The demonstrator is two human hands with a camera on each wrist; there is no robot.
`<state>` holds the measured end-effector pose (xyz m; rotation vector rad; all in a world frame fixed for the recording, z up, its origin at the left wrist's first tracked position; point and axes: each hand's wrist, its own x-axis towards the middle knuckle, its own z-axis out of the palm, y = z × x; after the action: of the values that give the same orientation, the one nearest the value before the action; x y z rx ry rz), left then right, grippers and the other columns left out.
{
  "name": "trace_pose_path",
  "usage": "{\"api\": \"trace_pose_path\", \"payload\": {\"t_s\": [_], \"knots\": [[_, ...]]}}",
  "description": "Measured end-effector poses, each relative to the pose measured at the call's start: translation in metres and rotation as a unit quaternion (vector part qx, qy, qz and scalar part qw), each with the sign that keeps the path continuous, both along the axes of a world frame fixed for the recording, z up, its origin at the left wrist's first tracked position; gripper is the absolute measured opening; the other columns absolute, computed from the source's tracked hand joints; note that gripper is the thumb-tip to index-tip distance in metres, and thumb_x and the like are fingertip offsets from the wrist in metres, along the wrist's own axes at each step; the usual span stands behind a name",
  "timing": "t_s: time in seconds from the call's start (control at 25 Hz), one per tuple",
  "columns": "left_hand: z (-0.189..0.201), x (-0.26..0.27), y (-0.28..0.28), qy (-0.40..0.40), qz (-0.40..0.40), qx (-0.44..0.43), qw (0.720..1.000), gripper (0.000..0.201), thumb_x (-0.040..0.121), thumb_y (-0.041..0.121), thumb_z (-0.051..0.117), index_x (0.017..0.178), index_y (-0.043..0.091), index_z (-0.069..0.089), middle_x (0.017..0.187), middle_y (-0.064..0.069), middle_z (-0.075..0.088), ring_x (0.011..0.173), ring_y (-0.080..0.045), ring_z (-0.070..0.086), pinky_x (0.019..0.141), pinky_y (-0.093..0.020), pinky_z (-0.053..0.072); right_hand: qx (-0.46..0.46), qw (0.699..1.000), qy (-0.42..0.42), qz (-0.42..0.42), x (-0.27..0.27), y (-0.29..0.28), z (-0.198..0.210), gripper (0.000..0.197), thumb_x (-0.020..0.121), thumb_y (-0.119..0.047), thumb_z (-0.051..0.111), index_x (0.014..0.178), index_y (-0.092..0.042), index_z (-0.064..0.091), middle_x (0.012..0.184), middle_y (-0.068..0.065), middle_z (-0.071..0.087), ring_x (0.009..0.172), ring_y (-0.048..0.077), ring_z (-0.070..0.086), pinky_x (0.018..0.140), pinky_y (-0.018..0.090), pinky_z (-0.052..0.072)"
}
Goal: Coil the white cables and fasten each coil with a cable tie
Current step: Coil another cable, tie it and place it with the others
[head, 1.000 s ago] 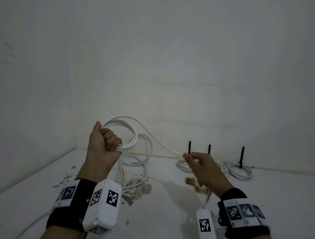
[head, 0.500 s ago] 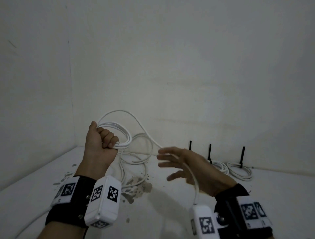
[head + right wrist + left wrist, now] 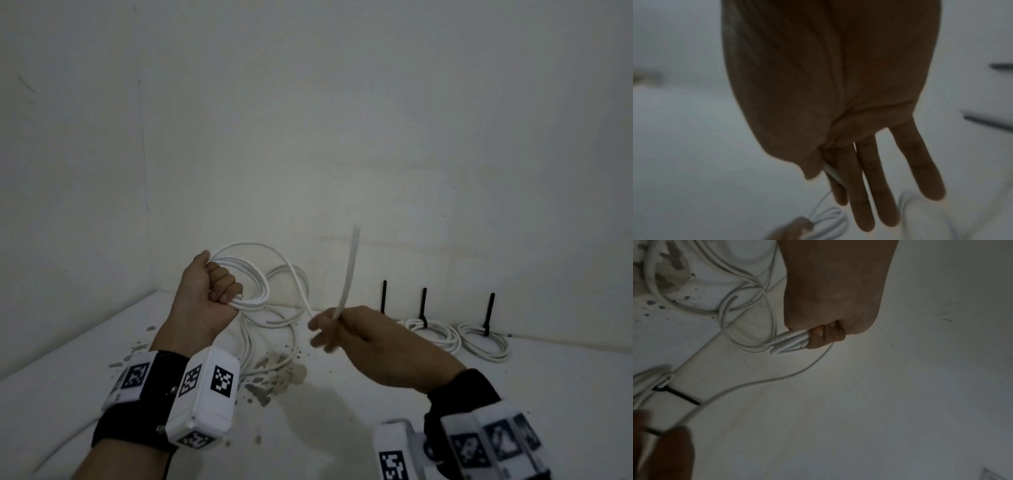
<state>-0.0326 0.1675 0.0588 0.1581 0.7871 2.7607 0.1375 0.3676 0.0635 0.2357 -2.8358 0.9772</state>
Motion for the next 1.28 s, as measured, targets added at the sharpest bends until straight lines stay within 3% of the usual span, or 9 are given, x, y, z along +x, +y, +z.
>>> {"api": "trace_pose_path", "payload": {"t_s": [0.12, 0.2, 0.36, 0.52, 0.64, 0.88, 1.0, 1.08, 1.28], "knots": [[-0.001, 0.004, 0.006, -0.006, -0.001, -0.011, 1.0, 0.066, 0.104, 0.031, 0.038, 0.039, 0.021, 0.029, 0.037, 0.007, 0.018, 0.026, -0.009, 0.016, 0.029, -0.02, 0.016, 0.196, 0.978, 0.071, -0.019, 0.007, -0.012, 0.007, 0.033, 0.104, -0.048, 0.033, 0.088, -0.031, 0.057, 0.137, 0.0, 0.047, 0.138, 0.018, 0.034, 0.104, 0.039, 0.041], [0.001, 0.009, 0.011, 0.002, -0.002, -0.022, 1.0, 0.065, 0.104, 0.035, 0.038, 0.042, 0.022, 0.028, 0.038, 0.007, 0.018, 0.027, -0.009, 0.016, 0.03, -0.019, 0.016, 0.16, 0.985, 0.044, 0.039, 0.009, -0.026, 0.008, 0.042, 0.104, -0.049, 0.034, 0.078, -0.024, 0.054, 0.114, 0.001, 0.065, 0.113, 0.021, 0.058, 0.09, 0.039, 0.048], [0.006, 0.026, 0.031, 0.019, -0.018, -0.043, 0.999, 0.065, 0.104, 0.046, 0.037, 0.044, 0.022, 0.028, 0.038, 0.007, 0.018, 0.027, -0.007, 0.015, 0.028, -0.018, 0.016, 0.051, 0.991, 0.089, 0.09, -0.002, -0.048, -0.002, 0.053, 0.106, -0.045, 0.035, 0.084, -0.01, 0.069, 0.085, -0.003, 0.072, 0.072, 0.005, 0.062, 0.069, 0.02, 0.048], [0.013, 0.044, 0.048, 0.032, -0.061, -0.076, 0.995, 0.058, 0.1, 0.051, 0.042, 0.05, 0.022, 0.033, 0.041, 0.007, 0.025, 0.03, -0.006, 0.024, 0.03, -0.016, 0.023, -0.211, 0.97, 0.091, 0.074, -0.009, -0.049, -0.007, 0.048, 0.105, -0.043, 0.039, 0.082, -0.006, 0.06, 0.088, 0.012, 0.071, 0.09, 0.028, 0.071, 0.089, 0.044, 0.058], [0.015, 0.06, 0.059, 0.056, -0.075, -0.133, 0.987, 0.051, 0.095, 0.055, 0.049, 0.06, 0.019, 0.043, 0.051, 0.003, 0.05, 0.04, -0.01, 0.048, 0.038, -0.019, 0.04, -0.329, 0.94, 0.081, 0.033, -0.006, -0.043, -0.005, 0.038, 0.105, -0.036, 0.041, 0.087, -0.004, 0.054, 0.094, 0.025, 0.062, 0.093, 0.033, 0.07, 0.085, 0.04, 0.061], [0.021, 0.088, 0.069, 0.182, -0.035, -0.359, 0.915, 0.055, 0.097, 0.06, 0.037, 0.081, 0.014, 0.064, 0.063, 0.003, 0.072, 0.058, -0.011, 0.07, 0.061, -0.032, 0.056, -0.408, 0.905, 0.117, 0.015, -0.008, -0.037, -0.004, 0.027, 0.104, -0.021, 0.049, 0.113, -0.001, 0.065, 0.1, 0.024, 0.068, 0.088, 0.026, 0.072, 0.079, 0.039, 0.062], [0.016, 0.09, 0.069, 0.222, -0.046, -0.405, 0.886, 0.069, 0.097, 0.063, 0.032, 0.065, 0.016, 0.072, 0.067, 0.001, 0.072, 0.063, -0.012, 0.068, 0.064, -0.031, 0.053, -0.404, 0.904, 0.138, 0.003, -0.008, -0.037, -0.002, 0.026, 0.102, -0.017, 0.053, 0.102, 0.006, 0.066, 0.084, 0.018, 0.073, 0.083, 0.028, 0.074, 0.079, 0.042, 0.062], [0.014, 0.086, 0.069, 0.23, -0.058, -0.418, 0.877, 0.076, 0.096, 0.065, 0.032, 0.089, -0.001, 0.069, 0.068, -0.008, 0.065, 0.062, -0.018, 0.062, 0.062, -0.029, 0.05, -0.409, 0.9, 0.147, -0.001, -0.007, -0.037, -0.001, 0.023, 0.101, -0.013, 0.055, 0.097, 0.007, 0.064, 0.068, 0.008, 0.07, 0.074, 0.024, 0.073, 0.078, 0.045, 0.062], [0.012, 0.082, 0.067, 0.268, -0.083, -0.442, 0.852, 0.08, 0.09, 0.074, 0.031, 0.099, 0.006, 0.073, 0.075, -0.016, 0.058, 0.068, -0.025, 0.056, 0.067, -0.036, 0.051, -0.421, 0.899, 0.121, -0.016, -0.008, -0.032, 0.002, 0.02, 0.1, -0.016, 0.058, 0.091, -0.003, 0.069, 0.072, 0.014, 0.07, 0.07, 0.031, 0.071, 0.067, 0.043, 0.062]]}}
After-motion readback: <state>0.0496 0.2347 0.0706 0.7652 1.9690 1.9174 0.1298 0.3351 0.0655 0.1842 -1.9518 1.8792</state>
